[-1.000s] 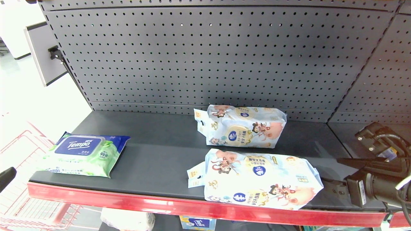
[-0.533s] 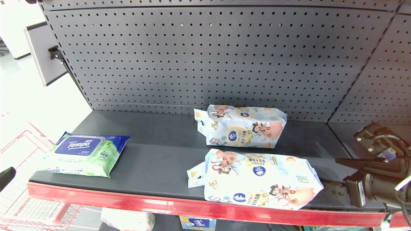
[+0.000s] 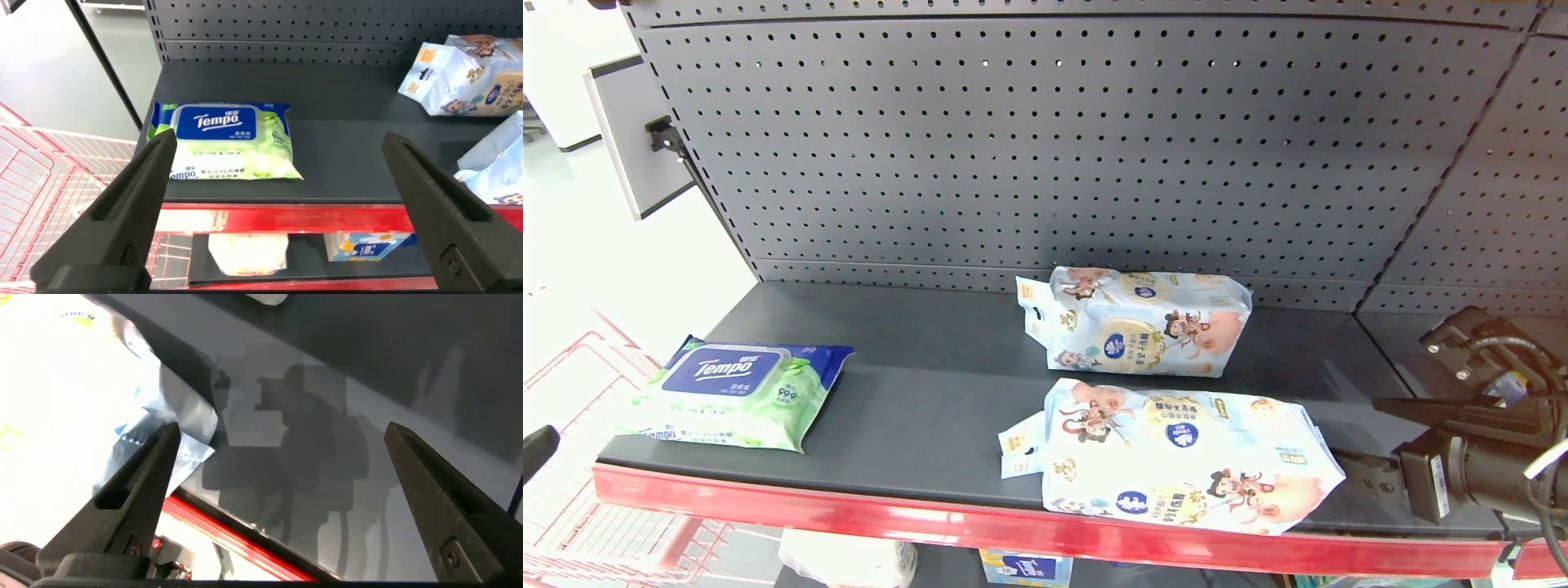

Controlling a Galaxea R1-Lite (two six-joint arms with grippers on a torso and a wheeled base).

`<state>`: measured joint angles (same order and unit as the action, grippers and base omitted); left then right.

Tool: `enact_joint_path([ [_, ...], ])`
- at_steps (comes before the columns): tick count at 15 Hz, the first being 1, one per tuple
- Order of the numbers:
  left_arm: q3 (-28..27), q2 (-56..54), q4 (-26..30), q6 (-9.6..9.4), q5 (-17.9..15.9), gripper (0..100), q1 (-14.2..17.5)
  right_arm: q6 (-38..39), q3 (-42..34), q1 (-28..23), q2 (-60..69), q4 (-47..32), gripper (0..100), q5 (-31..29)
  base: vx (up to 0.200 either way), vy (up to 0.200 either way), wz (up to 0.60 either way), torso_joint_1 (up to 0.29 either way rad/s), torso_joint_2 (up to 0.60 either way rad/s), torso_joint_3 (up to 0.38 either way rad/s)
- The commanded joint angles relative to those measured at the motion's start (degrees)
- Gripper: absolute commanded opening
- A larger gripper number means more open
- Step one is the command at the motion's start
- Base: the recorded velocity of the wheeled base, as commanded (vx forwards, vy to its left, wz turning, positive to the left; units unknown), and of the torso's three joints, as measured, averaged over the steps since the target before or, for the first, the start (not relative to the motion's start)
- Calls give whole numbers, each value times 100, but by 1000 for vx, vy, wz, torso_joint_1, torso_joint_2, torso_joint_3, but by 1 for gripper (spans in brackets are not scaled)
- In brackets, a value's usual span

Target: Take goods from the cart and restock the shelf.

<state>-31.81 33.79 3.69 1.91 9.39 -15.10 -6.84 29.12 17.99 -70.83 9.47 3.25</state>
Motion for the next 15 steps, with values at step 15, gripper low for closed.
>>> enact_joint_path([
  [15,-1,-4,0,2,-7,100,-1,-2,6,134,-63,2,100,0,0,0,0,0,0,0],
])
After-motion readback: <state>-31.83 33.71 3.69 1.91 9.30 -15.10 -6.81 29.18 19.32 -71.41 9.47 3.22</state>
